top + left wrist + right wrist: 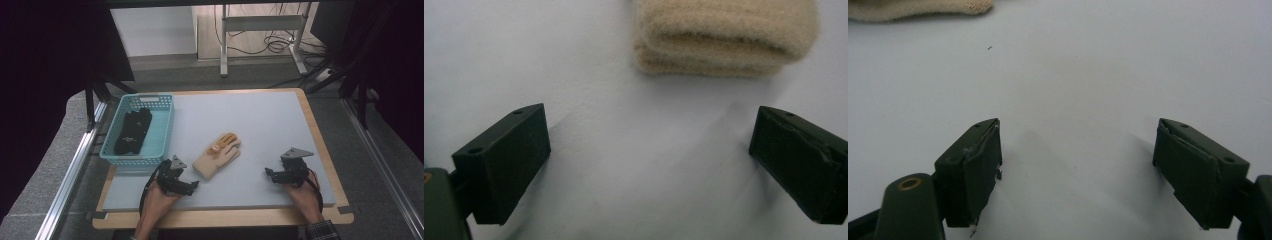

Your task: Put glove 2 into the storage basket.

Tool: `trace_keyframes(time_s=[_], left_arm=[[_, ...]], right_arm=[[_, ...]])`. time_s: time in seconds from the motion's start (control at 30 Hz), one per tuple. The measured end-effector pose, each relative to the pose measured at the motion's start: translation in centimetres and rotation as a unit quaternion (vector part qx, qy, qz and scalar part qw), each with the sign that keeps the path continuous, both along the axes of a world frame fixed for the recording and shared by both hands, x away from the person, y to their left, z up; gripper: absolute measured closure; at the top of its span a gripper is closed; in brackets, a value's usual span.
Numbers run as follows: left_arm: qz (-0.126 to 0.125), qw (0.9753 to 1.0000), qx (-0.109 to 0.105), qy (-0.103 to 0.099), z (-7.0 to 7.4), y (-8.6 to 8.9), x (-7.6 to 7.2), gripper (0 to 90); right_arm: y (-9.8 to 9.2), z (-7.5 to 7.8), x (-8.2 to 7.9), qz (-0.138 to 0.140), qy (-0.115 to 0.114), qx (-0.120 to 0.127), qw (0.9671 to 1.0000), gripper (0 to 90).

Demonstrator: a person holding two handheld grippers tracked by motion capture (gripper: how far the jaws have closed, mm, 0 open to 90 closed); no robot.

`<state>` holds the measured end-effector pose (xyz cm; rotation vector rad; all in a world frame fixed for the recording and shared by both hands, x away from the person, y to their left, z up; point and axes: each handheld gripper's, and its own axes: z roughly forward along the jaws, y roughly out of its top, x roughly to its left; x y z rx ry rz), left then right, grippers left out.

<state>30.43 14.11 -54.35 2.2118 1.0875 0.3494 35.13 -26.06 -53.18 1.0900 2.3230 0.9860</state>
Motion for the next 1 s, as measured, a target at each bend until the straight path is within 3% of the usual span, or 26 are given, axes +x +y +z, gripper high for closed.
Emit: trace_keyframes(time_s=[0.07, 0.2, 0.3, 0.43, 0.53, 0.73, 1.0], left_arm=[[-0.007, 1.0, 0.003, 0.001, 0.4, -0.2, 0.1, 3.9], [-0.019, 0.9997, -0.017, -0.004, 1.8, -0.8, 0.4, 2.8], [-0.029, 0.9993, -0.02, -0.007, 3.0, -1.5, 0.9, 1.8], [-0.047, 0.9988, -0.011, -0.012, 4.4, -3.0, 1.9, 0.1], [-0.046, 0.9989, -0.003, -0.009, 5.0, -4.2, 3.2, 0.3], [-0.041, 0.9991, 0.002, -0.004, 5.4, -6.3, 5.8, 2.7], [-0.048, 0.9981, -0.005, 0.039, 4.3, -8.1, 8.8, 2.4]], right_arm=[[0.0, 0.0, 0.0, 0.0, 0.0, 0.0, 1.0, 19.1], [0.0, 0.0, 0.0, 0.0, 0.0, 0.0, 1.0, 19.2], [0.0, 0.0, 0.0, 0.0, 0.0, -0.001, 1.0, 19.1], [0.0, 0.0, 0.0, 0.0, 0.0, -0.001, 1.0, 19.1], [0.0, 0.0, 0.0, 0.0, 0.0, 0.0, 1.0, 19.1], [0.0, 0.0, 0.0, 0.0, 0.0, 0.0, 1.0, 19.1], [0.0, 0.0, 0.0, 0.001, 0.0, 0.0, 1.0, 19.0]])
